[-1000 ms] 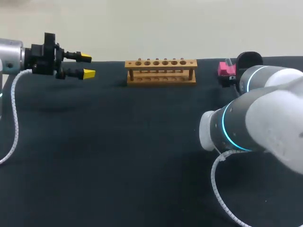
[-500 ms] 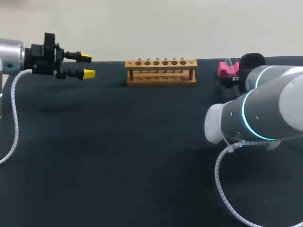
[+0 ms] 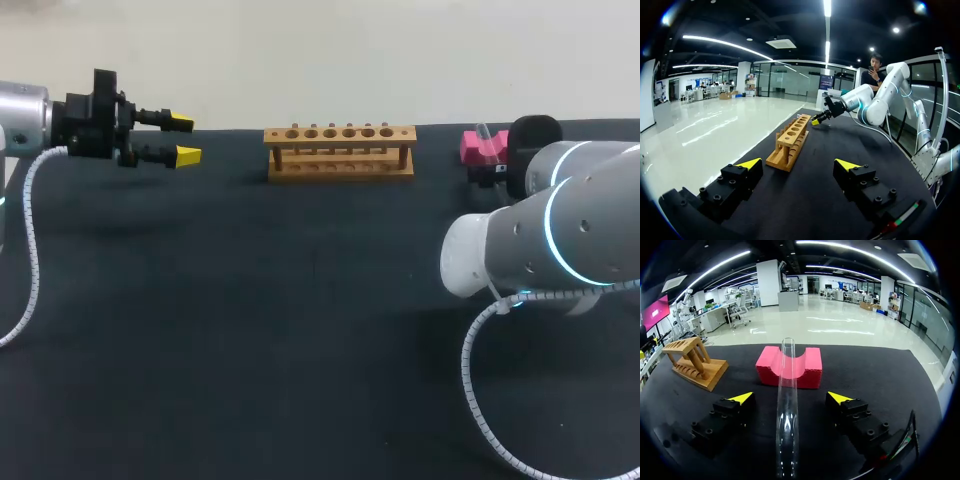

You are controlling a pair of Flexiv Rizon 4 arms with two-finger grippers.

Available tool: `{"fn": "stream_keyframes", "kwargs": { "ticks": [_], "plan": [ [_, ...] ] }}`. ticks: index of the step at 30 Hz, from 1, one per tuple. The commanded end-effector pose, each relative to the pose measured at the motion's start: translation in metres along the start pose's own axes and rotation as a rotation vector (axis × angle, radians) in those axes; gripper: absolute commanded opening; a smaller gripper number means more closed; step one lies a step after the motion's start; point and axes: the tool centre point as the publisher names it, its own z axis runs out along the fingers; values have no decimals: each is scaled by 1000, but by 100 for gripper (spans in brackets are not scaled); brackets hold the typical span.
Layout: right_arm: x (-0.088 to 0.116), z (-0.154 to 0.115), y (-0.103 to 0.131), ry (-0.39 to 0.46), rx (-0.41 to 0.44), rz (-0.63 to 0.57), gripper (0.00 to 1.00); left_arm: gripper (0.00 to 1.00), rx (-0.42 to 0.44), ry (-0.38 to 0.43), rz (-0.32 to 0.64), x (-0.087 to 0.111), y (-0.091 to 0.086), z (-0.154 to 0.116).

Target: Grasp the test tube, adjust it, and insert it.

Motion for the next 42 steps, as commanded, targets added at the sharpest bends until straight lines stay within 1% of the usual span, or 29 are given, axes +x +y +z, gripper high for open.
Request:
{"fn": "stream_keyframes", "kwargs": {
  "ticks": [1,5,7,8,24,26,27,28,31,32,33,42],
  "plan": [
    [1,2,-3,-7,-88,0,87,100,-5,-3,3,1,-2,0],
    [3,5,-2,-5,-95,-1,75,100,-5,-3,3,1,-2,0],
    [3,6,-3,-2,-97,-1,49,100,-5,-3,3,1,-2,0],
    [4,6,-3,-2,-98,0,48,100,-5,-3,3,1,-2,0],
    [8,12,-3,22,-96,6,46,100,-5,-3,3,1,-2,0],
    [9,12,-3,25,-93,8,44,100,-5,-3,3,1,-2,0],
    [9,12,-3,26,-92,9,40,100,-5,-3,3,1,-2,0],
    [9,12,-3,27,-92,9,32,100,-5,-3,3,1,-2,0],
    [9,12,-3,30,-89,11,19,100,-5,-3,3,1,-2,0],
    [9,12,-2,30,-88,12,12,100,-5,-3,3,1,-2,0],
    [9,12,-2,31,-86,13,0,100,-5,-3,3,1,-2,0],
    [7,7,4,32,-70,35,0,100,-5,-3,3,1,-2,0]
  ]
}}
